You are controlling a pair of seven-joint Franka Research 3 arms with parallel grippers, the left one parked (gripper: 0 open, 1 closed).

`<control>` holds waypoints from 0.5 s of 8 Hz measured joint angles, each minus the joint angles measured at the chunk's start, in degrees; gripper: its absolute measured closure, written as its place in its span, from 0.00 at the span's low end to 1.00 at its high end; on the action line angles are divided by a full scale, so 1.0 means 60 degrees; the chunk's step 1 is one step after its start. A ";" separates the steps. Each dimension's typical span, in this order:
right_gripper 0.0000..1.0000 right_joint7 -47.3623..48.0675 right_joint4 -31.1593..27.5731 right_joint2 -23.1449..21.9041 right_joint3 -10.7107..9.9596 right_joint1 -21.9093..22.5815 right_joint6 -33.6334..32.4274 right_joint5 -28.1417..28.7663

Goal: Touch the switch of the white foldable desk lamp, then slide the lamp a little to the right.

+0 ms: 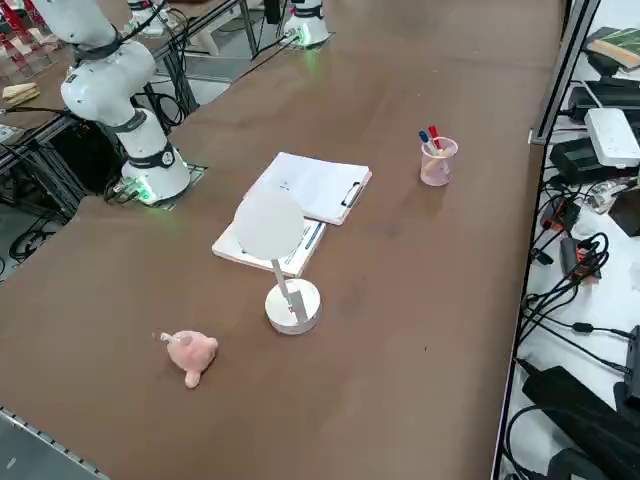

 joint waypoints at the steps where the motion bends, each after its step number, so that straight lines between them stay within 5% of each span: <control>1: 0.00 0.0096 0.0011 0.0005 0.0147 0.0001 0.0141 -0.0081; 4: 0.00 0.0113 -0.0001 0.0493 0.0455 0.0000 0.0501 -0.0428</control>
